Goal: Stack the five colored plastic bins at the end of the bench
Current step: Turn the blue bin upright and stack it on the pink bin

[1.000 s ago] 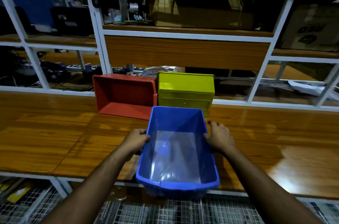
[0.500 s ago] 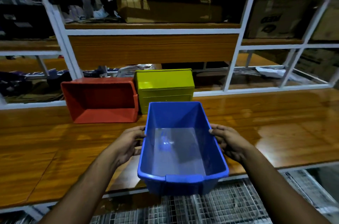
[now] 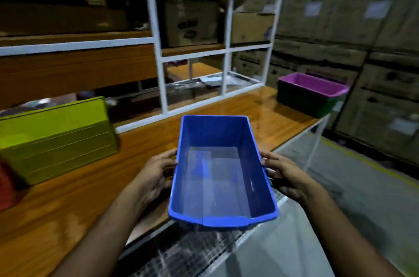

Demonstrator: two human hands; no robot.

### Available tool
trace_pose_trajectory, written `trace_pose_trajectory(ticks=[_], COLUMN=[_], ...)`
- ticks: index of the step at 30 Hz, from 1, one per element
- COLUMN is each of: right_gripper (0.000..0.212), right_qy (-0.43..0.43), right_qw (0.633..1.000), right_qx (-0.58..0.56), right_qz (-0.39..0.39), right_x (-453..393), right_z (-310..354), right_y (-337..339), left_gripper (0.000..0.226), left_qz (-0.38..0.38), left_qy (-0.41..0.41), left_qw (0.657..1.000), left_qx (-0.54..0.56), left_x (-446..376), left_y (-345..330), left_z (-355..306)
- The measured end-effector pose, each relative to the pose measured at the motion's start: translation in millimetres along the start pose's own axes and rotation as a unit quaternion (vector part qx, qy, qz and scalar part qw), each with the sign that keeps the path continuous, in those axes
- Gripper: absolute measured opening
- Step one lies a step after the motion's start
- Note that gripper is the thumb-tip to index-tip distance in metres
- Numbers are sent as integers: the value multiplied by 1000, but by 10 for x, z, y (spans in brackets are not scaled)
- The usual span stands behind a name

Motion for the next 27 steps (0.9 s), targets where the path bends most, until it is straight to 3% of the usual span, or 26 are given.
trace_pose_trajectory(ticks=[11, 15, 27], right_gripper=[34, 35, 31], right_qy=[105, 139, 192], right_qw=[976, 956, 914], right_qx=[-58, -63, -31], right_qz=[-182, -251, -356], right_x=[1267, 1497, 1614], right_z=[610, 798, 1972], right_y=[2381, 3029, 4709], left_gripper=[37, 35, 43], left_qz=[144, 186, 334], left_qy=[54, 59, 51], left_qw=[987, 979, 938], left_qx=[-43, -55, -79], left_x=[-1711, -2345, -4459], left_y=[-2478, -3129, -4790], left_z=[209, 222, -20])
Point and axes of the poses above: each hand's wrist, its own x-axis away from the middle knuckle, its own y-axis out of the back of the hand, z = x × y, the point moved 3 cm from there along -x, towards the middle knuckle, and after that the axes turned 15 degrees about z, right-handed, at the moved point
